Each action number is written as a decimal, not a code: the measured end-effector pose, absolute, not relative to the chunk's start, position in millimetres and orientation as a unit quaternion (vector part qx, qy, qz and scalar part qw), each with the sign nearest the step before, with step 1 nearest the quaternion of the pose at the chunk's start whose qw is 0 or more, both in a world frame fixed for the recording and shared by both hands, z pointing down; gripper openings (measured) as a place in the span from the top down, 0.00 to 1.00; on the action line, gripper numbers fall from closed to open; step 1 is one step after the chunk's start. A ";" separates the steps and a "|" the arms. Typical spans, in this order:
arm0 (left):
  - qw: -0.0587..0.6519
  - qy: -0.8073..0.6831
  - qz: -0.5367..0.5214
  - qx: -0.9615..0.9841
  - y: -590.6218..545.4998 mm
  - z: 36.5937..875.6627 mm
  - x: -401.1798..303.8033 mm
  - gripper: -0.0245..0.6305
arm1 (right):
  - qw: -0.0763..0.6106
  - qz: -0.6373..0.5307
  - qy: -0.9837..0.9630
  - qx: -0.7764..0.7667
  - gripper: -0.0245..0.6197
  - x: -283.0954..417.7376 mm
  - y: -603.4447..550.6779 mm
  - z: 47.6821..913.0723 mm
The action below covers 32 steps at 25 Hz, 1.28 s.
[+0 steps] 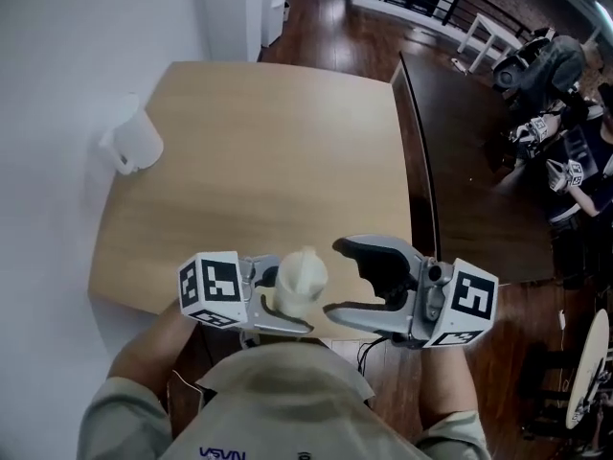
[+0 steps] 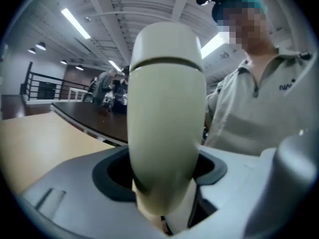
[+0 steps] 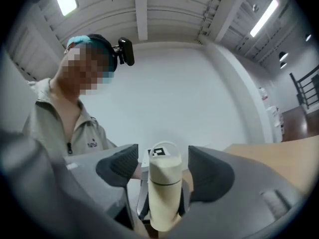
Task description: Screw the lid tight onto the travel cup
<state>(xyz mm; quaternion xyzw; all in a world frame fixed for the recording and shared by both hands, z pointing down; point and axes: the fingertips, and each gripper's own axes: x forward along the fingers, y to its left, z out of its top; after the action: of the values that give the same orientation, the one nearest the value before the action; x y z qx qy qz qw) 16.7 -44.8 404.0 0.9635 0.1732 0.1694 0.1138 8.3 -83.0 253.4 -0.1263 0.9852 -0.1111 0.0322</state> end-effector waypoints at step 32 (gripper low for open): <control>0.067 0.061 0.233 0.968 -73.5 436.4 28.4 0.48 | -0.069 -0.079 0.966 -0.235 0.51 -16.0 -105.3 302.1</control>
<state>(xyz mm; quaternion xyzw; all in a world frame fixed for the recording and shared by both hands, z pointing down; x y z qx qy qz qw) 28.4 -73.5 436.4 0.9683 0.0610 0.2329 0.0669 -16.0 -105.3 302.1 -0.2348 0.9664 -0.0794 -0.0687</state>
